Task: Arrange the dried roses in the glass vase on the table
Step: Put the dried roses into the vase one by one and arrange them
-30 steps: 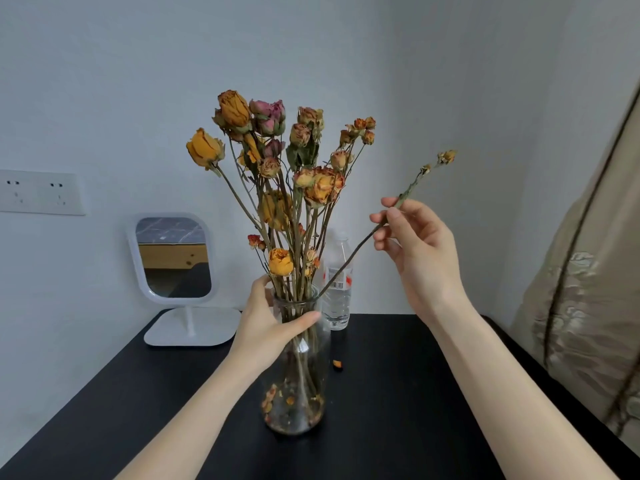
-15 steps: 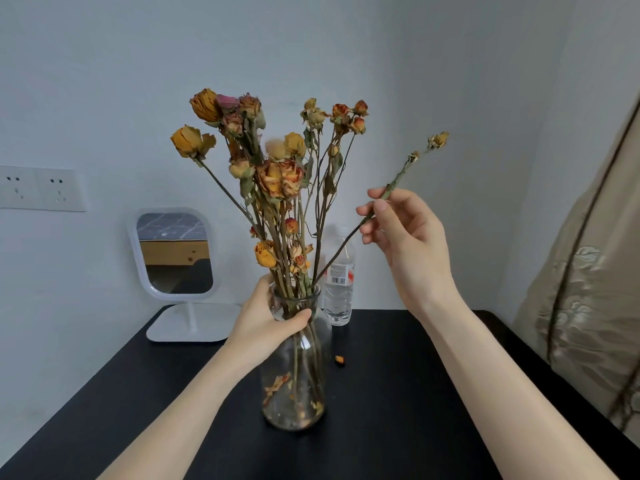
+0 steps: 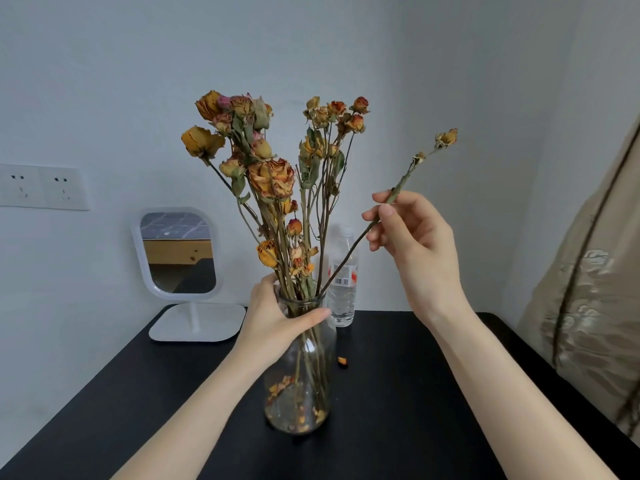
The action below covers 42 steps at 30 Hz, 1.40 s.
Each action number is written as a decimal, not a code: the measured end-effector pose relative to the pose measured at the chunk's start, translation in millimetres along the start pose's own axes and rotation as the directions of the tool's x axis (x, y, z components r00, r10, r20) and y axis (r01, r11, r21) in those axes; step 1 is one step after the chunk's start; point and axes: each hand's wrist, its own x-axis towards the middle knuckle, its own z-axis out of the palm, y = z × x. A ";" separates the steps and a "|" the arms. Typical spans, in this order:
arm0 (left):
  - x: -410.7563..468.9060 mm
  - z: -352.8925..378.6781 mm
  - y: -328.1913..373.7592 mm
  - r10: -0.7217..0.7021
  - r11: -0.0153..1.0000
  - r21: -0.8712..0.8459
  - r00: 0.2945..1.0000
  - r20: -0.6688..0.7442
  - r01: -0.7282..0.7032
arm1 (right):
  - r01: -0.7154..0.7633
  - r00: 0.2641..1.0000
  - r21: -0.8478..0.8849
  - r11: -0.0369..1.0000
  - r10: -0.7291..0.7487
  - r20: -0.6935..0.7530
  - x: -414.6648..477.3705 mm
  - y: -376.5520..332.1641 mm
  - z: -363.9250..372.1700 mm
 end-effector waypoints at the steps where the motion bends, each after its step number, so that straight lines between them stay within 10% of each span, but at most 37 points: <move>1: 0.2 1.4 0.8 0.005 1.000 0.029 0.999 -0.039 -0.004 | 0.004 1.000 -0.003 1.000 -0.004 -0.011 -0.3 0.8 -0.8; 42: -3.7 -5.5 -9.7 -0.012 0.997 -0.077 1.000 0.026 0.014 | -0.012 1.000 0.036 0.999 0.012 -0.008 2.7 5.4 0.3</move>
